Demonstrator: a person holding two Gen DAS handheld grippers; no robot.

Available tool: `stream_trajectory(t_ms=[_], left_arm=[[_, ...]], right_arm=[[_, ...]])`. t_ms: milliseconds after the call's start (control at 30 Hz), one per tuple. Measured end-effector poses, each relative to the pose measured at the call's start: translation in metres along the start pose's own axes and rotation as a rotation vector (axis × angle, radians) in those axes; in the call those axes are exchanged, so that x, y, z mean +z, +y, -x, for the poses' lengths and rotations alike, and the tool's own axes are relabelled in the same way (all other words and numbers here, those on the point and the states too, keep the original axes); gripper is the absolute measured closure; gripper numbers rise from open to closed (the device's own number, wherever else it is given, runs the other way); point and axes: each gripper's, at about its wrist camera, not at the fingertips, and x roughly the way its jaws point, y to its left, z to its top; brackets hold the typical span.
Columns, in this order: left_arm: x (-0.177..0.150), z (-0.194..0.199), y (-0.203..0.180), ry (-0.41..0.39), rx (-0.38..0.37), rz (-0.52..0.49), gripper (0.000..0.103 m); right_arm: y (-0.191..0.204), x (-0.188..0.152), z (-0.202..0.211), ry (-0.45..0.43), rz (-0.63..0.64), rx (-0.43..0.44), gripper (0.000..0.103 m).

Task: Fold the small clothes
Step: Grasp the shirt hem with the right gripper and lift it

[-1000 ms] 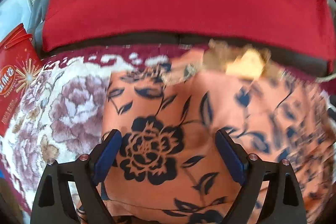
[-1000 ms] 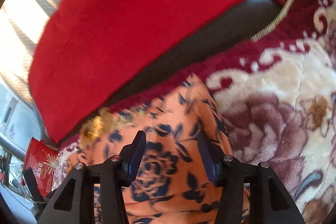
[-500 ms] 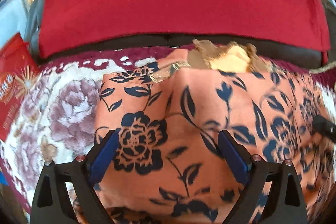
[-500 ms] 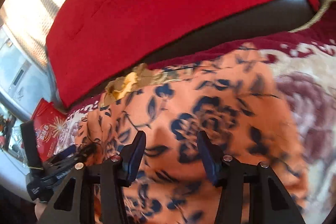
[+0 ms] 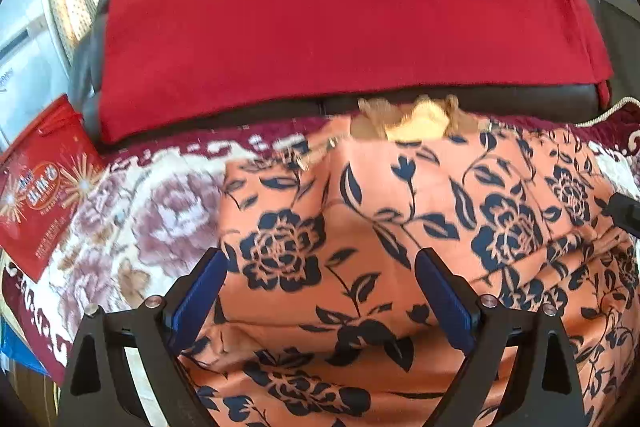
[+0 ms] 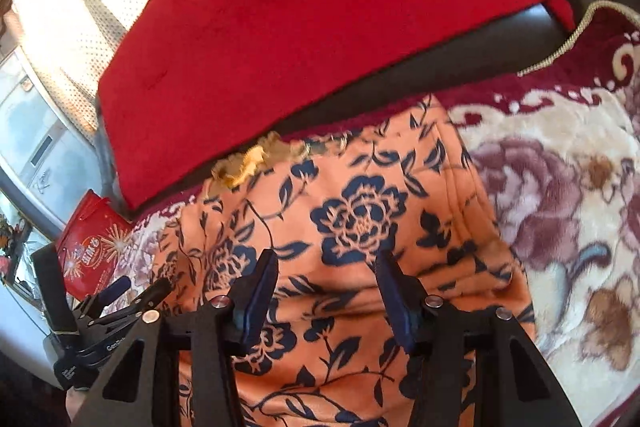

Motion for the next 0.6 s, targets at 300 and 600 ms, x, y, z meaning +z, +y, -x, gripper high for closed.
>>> stream_trajectory(t_ms=[300, 600], left_arm=[[0.008, -0.001, 0.008, -0.023, -0.029, 0.056, 0.008], [0.007, -0.008, 0.012, -0.014, -0.026, 0.061, 0.008]], right_arm=[[0.016, 0.001, -0.033, 0.053, 0.032, 0.009, 0.049], [0.026, -0.002, -0.049, 0.115, 0.062, 0.003, 0.048]])
